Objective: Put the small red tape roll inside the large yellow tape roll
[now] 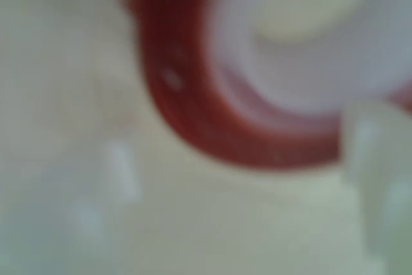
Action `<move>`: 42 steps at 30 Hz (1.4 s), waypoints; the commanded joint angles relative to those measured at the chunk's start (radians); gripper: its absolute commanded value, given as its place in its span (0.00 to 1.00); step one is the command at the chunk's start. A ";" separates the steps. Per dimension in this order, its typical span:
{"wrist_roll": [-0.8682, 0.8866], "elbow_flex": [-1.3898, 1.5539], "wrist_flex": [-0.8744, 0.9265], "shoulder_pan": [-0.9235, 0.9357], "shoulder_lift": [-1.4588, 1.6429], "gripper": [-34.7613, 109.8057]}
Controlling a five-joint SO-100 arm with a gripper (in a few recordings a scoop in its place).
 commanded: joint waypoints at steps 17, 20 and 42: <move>0.026 0.005 -0.005 -0.032 -0.044 0.36; 0.026 -0.003 -0.002 -0.012 -0.055 0.35; -0.017 -0.311 0.129 0.221 -0.284 0.24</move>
